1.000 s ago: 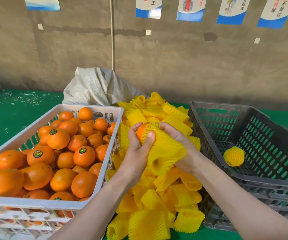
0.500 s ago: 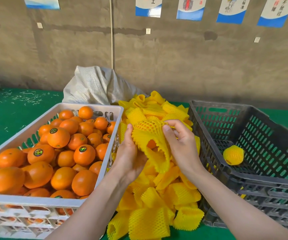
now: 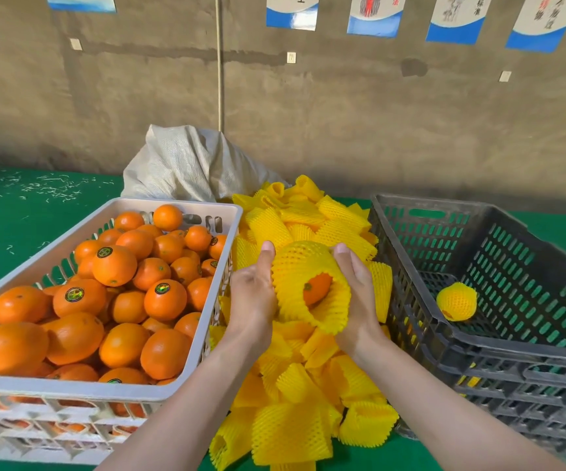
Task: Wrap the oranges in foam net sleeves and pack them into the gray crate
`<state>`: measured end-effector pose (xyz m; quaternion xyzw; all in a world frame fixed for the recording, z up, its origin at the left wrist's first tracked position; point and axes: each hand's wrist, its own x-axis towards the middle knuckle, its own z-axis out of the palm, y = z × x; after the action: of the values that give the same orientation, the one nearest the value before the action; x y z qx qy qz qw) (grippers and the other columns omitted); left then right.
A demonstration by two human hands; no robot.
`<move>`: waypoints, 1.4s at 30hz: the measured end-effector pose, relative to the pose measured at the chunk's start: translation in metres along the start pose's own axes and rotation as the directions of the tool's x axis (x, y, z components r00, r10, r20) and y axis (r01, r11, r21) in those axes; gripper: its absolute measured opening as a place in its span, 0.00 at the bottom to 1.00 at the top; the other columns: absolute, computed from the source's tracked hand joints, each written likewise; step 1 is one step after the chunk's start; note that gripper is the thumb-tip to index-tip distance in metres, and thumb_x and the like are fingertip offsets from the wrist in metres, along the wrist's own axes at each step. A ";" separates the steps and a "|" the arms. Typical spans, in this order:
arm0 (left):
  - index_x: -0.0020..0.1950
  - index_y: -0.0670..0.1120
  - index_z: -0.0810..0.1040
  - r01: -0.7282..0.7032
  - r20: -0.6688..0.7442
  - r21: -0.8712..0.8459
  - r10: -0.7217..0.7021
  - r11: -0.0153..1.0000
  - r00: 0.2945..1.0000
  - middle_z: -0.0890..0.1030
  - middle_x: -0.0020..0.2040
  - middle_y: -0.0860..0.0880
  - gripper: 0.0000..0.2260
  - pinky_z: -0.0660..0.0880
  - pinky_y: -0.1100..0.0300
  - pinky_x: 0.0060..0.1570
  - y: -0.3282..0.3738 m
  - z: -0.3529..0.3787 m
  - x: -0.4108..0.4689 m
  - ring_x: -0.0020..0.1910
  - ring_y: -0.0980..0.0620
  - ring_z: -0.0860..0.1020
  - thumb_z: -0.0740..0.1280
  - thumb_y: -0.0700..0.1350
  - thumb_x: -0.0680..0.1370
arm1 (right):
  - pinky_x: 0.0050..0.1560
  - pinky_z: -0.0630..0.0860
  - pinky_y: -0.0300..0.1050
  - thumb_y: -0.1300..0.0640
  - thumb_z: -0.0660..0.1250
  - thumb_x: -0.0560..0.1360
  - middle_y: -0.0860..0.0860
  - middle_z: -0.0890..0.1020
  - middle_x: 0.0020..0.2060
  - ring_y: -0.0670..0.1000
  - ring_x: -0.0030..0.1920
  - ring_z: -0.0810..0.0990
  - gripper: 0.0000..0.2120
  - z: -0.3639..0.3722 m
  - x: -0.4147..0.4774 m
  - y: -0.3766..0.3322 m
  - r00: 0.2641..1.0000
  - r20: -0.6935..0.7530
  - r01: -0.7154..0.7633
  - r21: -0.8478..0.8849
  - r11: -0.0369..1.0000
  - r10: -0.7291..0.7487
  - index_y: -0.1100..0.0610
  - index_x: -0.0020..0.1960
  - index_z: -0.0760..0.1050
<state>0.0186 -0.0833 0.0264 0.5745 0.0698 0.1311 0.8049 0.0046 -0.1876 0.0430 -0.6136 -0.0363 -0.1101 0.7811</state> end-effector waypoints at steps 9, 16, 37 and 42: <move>0.31 0.35 0.72 -0.037 -0.047 0.007 0.037 0.999 0.998 0.74 0.31 0.41 0.23 0.72 0.56 0.38 0.001 0.002 -0.002 0.32 0.45 0.69 0.64 0.52 0.78 | 0.47 0.77 0.48 0.48 0.59 0.78 0.52 0.84 0.37 0.51 0.42 0.81 0.13 0.001 0.003 0.011 0.925 0.039 -0.365 0.366 0.856 0.378 0.53 0.45 0.79; 0.43 0.44 0.78 0.397 0.062 -0.129 -0.392 0.909 0.918 0.82 0.43 0.43 0.17 0.74 0.44 0.57 0.007 0.002 0.006 0.50 0.41 0.79 0.64 0.58 0.76 | 0.28 0.77 0.37 0.52 0.59 0.79 0.50 0.84 0.30 0.45 0.30 0.82 0.13 -0.001 0.002 0.018 0.926 0.037 -0.362 0.373 0.854 0.376 0.54 0.41 0.78; 0.44 0.46 0.83 0.504 0.476 -0.186 -0.372 0.844 0.797 0.82 0.42 0.42 0.14 0.79 0.50 0.42 0.015 0.004 -0.011 0.38 0.45 0.82 0.72 0.50 0.62 | 0.42 0.72 0.42 0.58 0.63 0.77 0.49 0.81 0.37 0.47 0.41 0.77 0.07 -0.020 0.019 0.005 0.994 0.100 0.064 -0.210 0.976 -0.043 0.55 0.42 0.77; 0.45 0.51 0.81 0.113 0.323 -0.108 -0.073 0.988 0.943 0.82 0.46 0.47 0.10 0.77 0.49 0.47 0.007 0.000 -0.010 0.49 0.44 0.80 0.73 0.48 0.65 | 0.62 0.71 0.50 0.37 0.57 0.73 0.48 0.72 0.66 0.50 0.66 0.71 0.27 -0.028 0.012 0.006 0.962 0.139 -0.199 -0.230 0.953 0.235 0.46 0.69 0.66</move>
<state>0.0084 -0.0838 0.0323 0.5327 -0.0423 0.0026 0.8452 0.0150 -0.2145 0.0332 -0.7013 -0.0207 0.0244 0.7122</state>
